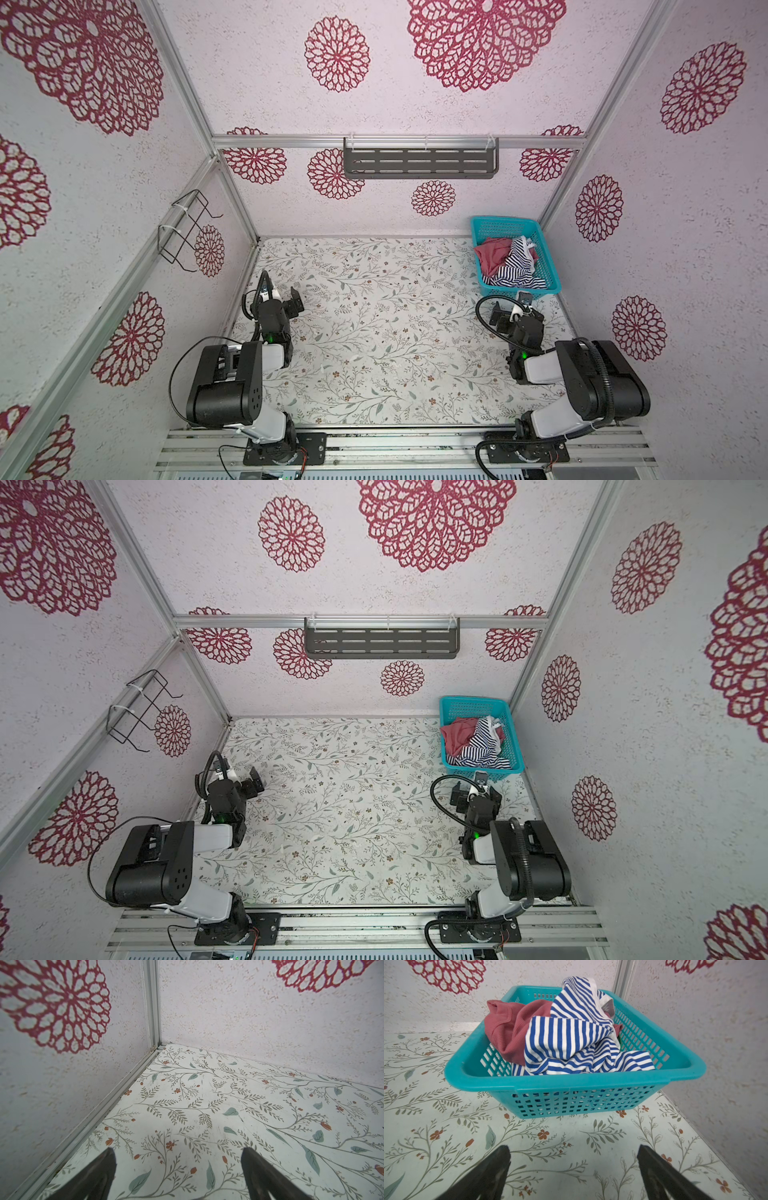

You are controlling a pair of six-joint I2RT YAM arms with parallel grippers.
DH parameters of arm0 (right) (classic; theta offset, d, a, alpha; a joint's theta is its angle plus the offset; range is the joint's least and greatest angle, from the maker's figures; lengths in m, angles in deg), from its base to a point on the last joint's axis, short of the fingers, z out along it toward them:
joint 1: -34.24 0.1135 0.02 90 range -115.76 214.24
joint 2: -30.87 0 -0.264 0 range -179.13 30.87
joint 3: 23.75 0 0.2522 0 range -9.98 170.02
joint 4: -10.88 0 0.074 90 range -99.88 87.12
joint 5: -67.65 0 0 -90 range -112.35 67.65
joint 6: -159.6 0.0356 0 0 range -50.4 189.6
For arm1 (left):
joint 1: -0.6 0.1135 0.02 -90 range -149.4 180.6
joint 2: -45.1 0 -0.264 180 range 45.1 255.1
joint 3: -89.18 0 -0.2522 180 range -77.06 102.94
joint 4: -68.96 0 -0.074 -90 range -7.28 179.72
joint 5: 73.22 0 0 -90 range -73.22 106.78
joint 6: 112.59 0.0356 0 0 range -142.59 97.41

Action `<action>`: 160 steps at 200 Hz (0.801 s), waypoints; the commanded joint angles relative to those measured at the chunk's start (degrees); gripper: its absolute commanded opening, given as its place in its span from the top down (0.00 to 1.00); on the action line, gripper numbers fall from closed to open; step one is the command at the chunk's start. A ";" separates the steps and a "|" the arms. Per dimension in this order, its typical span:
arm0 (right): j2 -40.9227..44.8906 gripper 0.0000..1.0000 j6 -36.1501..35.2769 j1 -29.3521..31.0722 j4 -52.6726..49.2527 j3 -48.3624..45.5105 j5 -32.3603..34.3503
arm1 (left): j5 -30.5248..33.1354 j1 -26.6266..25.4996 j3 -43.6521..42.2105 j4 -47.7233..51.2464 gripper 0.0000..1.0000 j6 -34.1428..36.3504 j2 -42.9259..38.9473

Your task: Fold and stack the tank tops

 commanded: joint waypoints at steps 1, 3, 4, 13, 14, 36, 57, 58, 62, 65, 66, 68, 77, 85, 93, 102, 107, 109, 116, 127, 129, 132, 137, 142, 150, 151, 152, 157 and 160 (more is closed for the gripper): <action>0.14 0.01 1.20 -0.30 1.01 1.75 -0.83 | -0.33 0.39 0.65 0.60 0.03 1.11 0.39; 0.14 0.01 1.20 -0.38 0.98 1.77 -0.86 | -0.37 0.44 0.70 0.74 0.03 1.11 0.39; 0.14 0.01 1.20 -0.37 0.98 1.73 -0.88 | -0.41 0.45 0.78 0.78 0.03 1.06 0.39; 0.14 0.01 1.37 -0.51 0.93 1.78 -1.18 | -0.68 0.62 0.82 1.06 0.03 0.94 0.39; 0.14 0.01 1.41 -0.56 0.91 1.78 -1.17 | -0.70 0.67 0.84 1.07 0.03 0.94 0.39; 1.92 0.01 1.86 -0.87 2.10 0.83 -0.33 | -0.56 0.75 0.08 -0.92 0.01 1.19 -0.76; 14.34 0.01 4.44 -1.72 -17.12 5.67 2.98 | 7.09 -1.52 3.61 16.56 0.02 -0.04 -14.61; 14.93 0.01 4.45 -1.74 -18.40 6.09 2.98 | 7.58 -1.67 3.82 17.43 0.02 -0.12 -15.37; 17.05 0.01 4.26 -1.83 -22.99 7.69 2.57 | 9.19 -2.31 4.68 20.76 0.02 -0.39 -18.24; 18.56 0.01 4.12 -1.80 -26.20 8.99 2.30 | 10.14 -2.90 5.38 23.20 0.02 -0.67 -19.51; 19.06 0.01 4.11 -1.78 -27.25 9.42 2.15 | 10.29 -3.02 5.63 24.01 0.02 -0.80 -20.15; 20.05 0.01 4.21 -1.76 -29.24 10.19 1.93 | 10.81 -3.27 6.14 25.67 0.02 -1.15 -21.46; 23.84 0.01 5.71 -1.85 -38.40 14.58 -0.04 | 12.25 -4.16 8.88 33.48 0.02 -3.32 -26.01; 26.07 0.01 6.88 -1.85 -46.94 19.06 -1.37 | 12.51 -4.82 11.67 40.56 0.02 -5.50 -29.31; 26.71 0.01 8.64 -1.94 -54.91 24.37 -2.25 | 12.11 -5.71 14.24 47.03 0.03 -7.57 -31.59; 25.48 0.01 10.25 -2.49 -63.09 30.98 -2.05 | 11.52 -6.94 16.77 52.90 0.02 -10.22 -33.24; 23.83 0.01 10.90 -3.09 -67.42 34.59 -2.46 | 10.98 -7.72 18.01 55.86 0.02 -11.82 -33.81; 23.05 0.01 11.10 -3.58 -69.05 36.24 -2.85 | 10.77 -8.07 18.46 56.97 0.02 -12.43 -33.93; 19.96 0.01 11.45 -4.90 -74.10 41.60 -4.97 | 9.64 -9.42 19.93 60.34 0.02 -14.67 -34.02; 14.45 0.01 11.74 -6.63 -78.60 48.00 -7.77 | 8.16 -12.16 21.72 64.18 0.02 -17.90 -33.45; 13.36 0.01 11.72 -6.91 -79.17 49.13 -8.18 | 8.04 -12.76 21.94 64.72 0.02 -18.21 -33.34; 12.07 0.02 11.74 -7.28 -79.90 50.68 -8.80 | 7.86 -13.66 22.30 65.22 0.02 -19.01 -33.08; 9.11 0.02 11.70 -7.82 -81.20 53.24 -9.81 | 7.51 -15.28 22.71 66.06 0.02 -19.85 -32.76; 6.51 0.02 11.56 -8.23 -82.25 55.70 -10.93 | 7.68 -16.91 23.06 66.71 0.01 -20.53 -32.39; 2.70 0.04 11.39 -8.87 -83.03 58.89 -12.26 | 8.41 -19.52 23.52 67.49 0.00 -21.61 -32.00; 2.25 0.04 11.44 -8.92 -83.08 59.25 -12.34 | 8.46 -19.81 23.57 67.56 0.00 -21.72 -31.98; 2.03 0.04 11.42 -8.99 -83.11 59.60 -12.42 | 8.48 -20.13 23.60 67.59 0.00 -21.82 -31.92; -0.16 0.07 11.50 -9.31 -83.35 61.34 -12.80 | 8.73 -21.45 23.67 67.77 0.01 -22.18 -31.85; -1.56 0.08 11.55 -9.46 -83.45 62.26 -13.08 | 8.86 -22.02 23.71 67.93 0.02 -22.49 -31.83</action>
